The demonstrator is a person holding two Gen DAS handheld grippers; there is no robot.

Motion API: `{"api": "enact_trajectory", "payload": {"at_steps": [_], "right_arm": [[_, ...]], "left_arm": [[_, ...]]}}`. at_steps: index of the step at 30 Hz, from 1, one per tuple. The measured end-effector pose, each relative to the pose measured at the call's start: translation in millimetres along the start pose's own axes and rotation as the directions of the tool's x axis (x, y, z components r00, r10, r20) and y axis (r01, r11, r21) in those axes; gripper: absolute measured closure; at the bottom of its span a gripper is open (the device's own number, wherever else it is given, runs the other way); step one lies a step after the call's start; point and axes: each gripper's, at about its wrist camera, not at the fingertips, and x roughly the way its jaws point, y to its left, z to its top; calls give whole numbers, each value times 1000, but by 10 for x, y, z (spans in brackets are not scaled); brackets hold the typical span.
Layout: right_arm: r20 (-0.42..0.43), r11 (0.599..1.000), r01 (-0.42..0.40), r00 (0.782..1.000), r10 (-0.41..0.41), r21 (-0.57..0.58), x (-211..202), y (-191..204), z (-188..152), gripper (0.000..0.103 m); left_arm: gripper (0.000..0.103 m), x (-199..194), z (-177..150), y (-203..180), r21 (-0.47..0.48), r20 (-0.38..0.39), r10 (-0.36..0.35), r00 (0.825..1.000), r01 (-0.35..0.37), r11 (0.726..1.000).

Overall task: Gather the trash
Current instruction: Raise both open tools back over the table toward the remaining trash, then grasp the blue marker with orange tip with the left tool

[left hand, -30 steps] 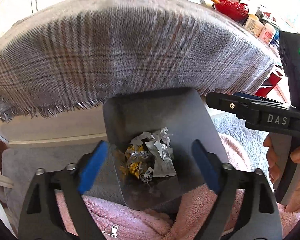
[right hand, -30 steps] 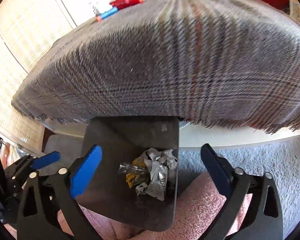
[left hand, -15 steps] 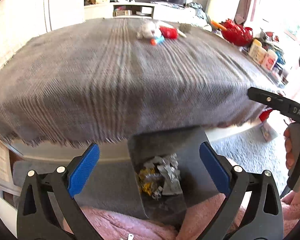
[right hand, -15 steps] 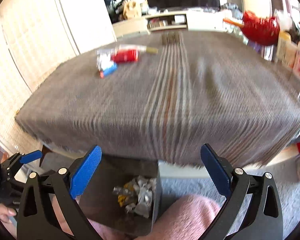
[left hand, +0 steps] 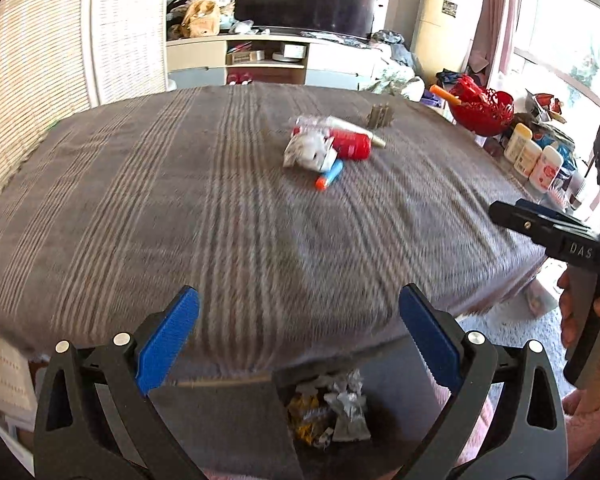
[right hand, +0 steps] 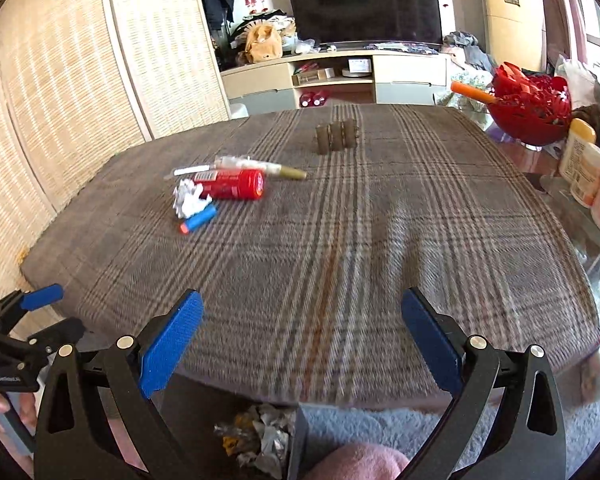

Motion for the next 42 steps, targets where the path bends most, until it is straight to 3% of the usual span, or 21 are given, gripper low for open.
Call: {"api": "enact_trajectory", "payload": {"at_steps": [9, 14, 20, 30, 35, 40, 42], "right_arm": [[6, 1000, 0, 1000, -1, 16, 389, -21, 386, 3], [0, 1000, 6, 1000, -6, 25, 566, -46, 544, 3], [-16, 1000, 16, 1000, -16, 5, 760, -37, 665, 3], [-19, 1000, -1, 1000, 1, -12, 944, 6, 818, 3], [-31, 1000, 8, 999, -8, -15, 1041, 1, 866, 3], [-42, 999, 28, 999, -29, -20, 1163, -16, 961, 4], [-45, 999, 30, 999, -31, -19, 1200, -17, 994, 4]], "left_arm": [[31, 555, 408, -151, 57, -35, -57, 998, 59, 997], [56, 846, 518, -198, 70, -75, -89, 993, 94, 993], [72, 1089, 614, -261, 116, -81, -94, 992, 103, 988], [74, 1232, 736, -282, 152, -80, -77, 994, 88, 984], [44, 1288, 784, -335, 157, -89, -115, 989, 128, 979], [45, 1349, 832, -397, 174, -101, -107, 989, 124, 977], [54, 1368, 859, -386, 169, -102, -115, 988, 131, 977]]}}
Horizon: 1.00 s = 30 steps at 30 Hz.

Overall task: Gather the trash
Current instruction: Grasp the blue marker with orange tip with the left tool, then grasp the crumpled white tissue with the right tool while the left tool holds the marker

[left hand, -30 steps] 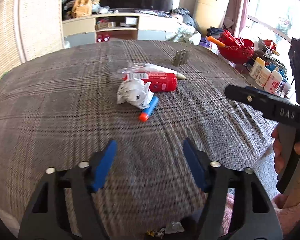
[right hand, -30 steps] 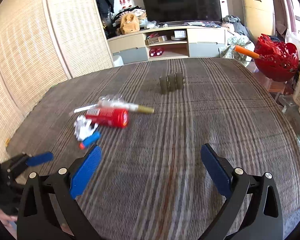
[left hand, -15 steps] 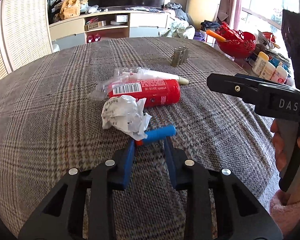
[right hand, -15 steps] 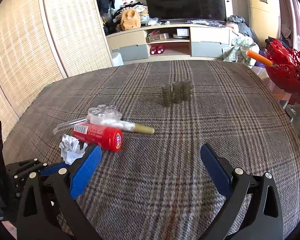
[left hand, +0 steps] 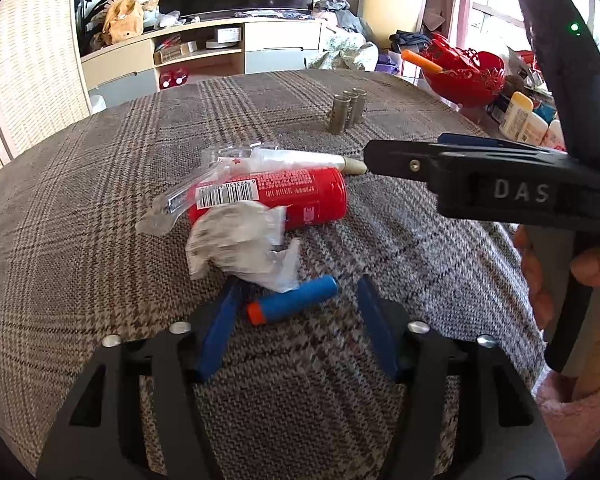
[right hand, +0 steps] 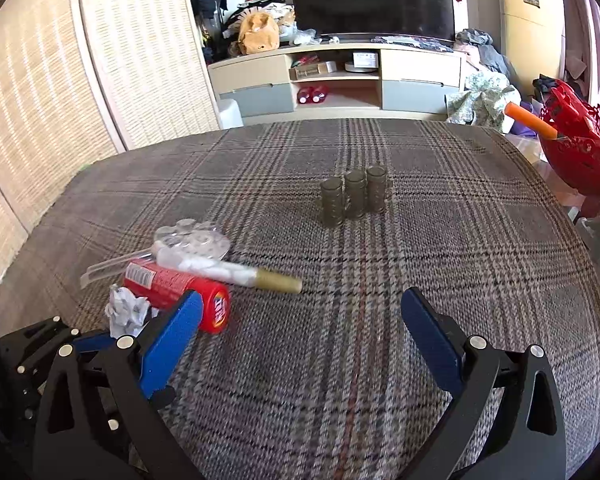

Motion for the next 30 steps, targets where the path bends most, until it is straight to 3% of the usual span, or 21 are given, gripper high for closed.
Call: {"api": "enact_trajectory", "payload": {"at_steps": [2, 17, 26, 30], "right_arm": [[1, 1000, -1, 1000, 1, 1, 21, 1, 29, 4], [-6, 997, -69, 998, 69, -40, 16, 325, -47, 4], [-60, 981, -160, 986, 154, -112, 53, 795, -146, 29], [-54, 982, -149, 988, 143, -118, 65, 913, -168, 30]], "left_arm": [[61, 10, 13, 15, 2, 1, 2, 1000, -2, 1000], [62, -215, -192, 133, -2, 8, 29, 1000, -29, 1000], [62, -517, -432, 386, -48, 19, 72, 997, -71, 996], [62, -607, -503, 489, -68, 20, 85, 996, -84, 994]]}}
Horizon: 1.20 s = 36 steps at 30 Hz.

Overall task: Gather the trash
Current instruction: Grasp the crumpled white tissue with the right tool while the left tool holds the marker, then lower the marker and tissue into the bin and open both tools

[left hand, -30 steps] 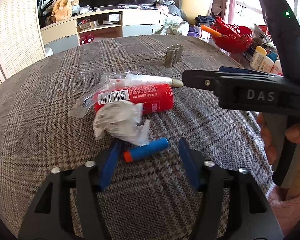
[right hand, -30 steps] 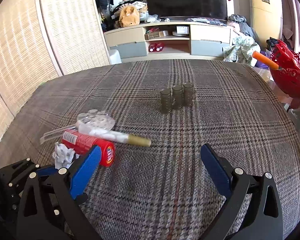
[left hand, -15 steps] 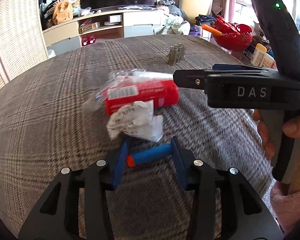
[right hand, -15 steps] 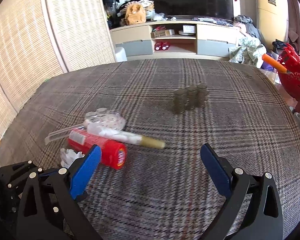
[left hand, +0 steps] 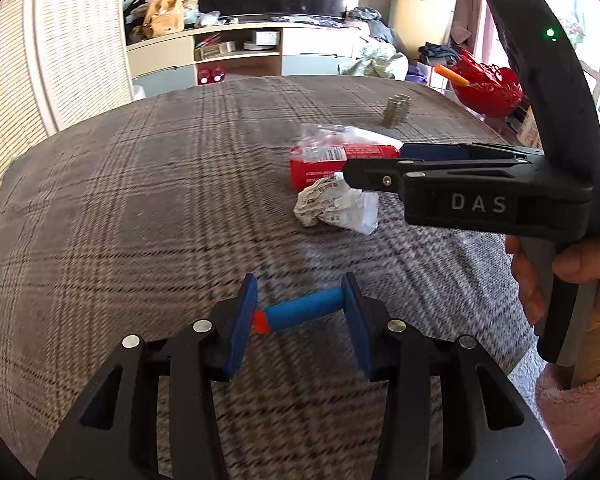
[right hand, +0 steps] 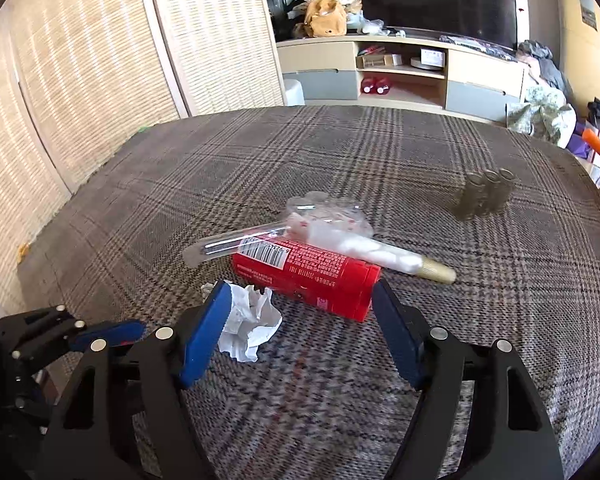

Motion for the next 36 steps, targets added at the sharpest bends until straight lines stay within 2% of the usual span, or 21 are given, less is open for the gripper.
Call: {"api": "enact_trajectory", "payload": {"at_steps": [3, 7, 11, 15, 20, 28, 36], "right_arm": [[11, 1000, -29, 1000, 28, 13, -55, 66, -17, 30], [49, 1000, -9, 999, 10, -22, -171, 202, -21, 30], [29, 998, -18, 999, 19, -60, -131, 333, -50, 32], [-34, 997, -15, 999, 12, -79, 43, 405, -135, 60], [-50, 996, -5, 999, 0, -92, 66, 431, -201, 81], [27, 994, 29, 999, -27, -101, -539, 439, -365, 82], [72, 997, 23, 997, -18, -69, -1257, 381, -842, 82]], "left_arm": [[62, -65, -46, 80, -10, 5, 5, 1000, -5, 1000], [62, -139, -91, 156, -25, 11, 12, 1000, -11, 1000], [62, -203, -136, 219, -35, 16, 19, 1000, -18, 999], [62, -247, -157, 249, -44, 22, 23, 1000, -22, 999], [62, -341, -188, 261, -57, 30, 34, 999, -33, 998], [62, -687, -263, 45, -66, 73, 63, 995, -58, 996], [62, -1114, -622, -400, -49, 107, 65, 992, -60, 997]]}}
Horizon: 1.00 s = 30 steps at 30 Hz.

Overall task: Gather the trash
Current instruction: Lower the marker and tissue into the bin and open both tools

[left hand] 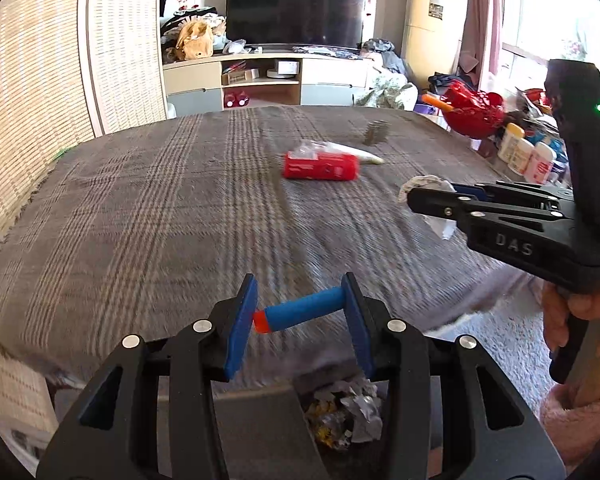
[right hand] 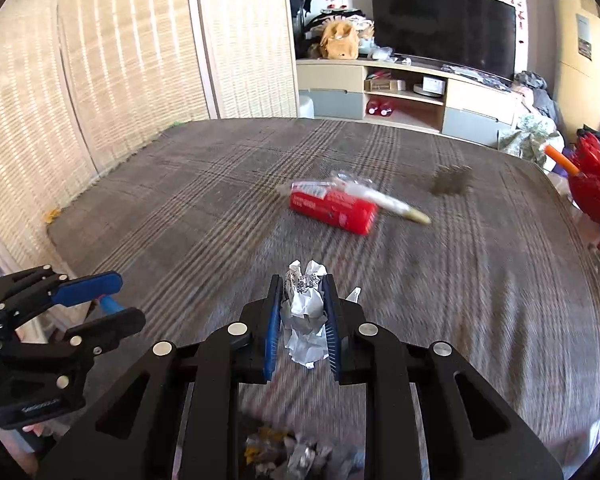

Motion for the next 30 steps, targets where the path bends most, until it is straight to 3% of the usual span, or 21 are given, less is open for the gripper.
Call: {"api": "enact_trajectory", "payload": {"at_steps": [8, 17, 25, 30], "right_arm": [[-15, 999, -18, 1000, 19, 44, -319, 2, -552, 82], [-110, 992, -26, 993, 39, 123, -184, -97, -1203, 82], [-186, 977, -44, 979, 84, 208, 110, -200, -1644, 81], [-228, 978, 1, 972, 48, 210, 290, -200, -1771, 79]], "left_arm": [[62, -174, -426, -228, -15, -20, -17, 1000, 17, 1000], [62, 53, -925, -378, -43, -105, -48, 993, 43, 998], [62, 415, -1301, -421, -96, -206, -96, 974, 77, 992], [62, 662, -1482, -437, -124, -273, -113, 955, 82, 989]]}}
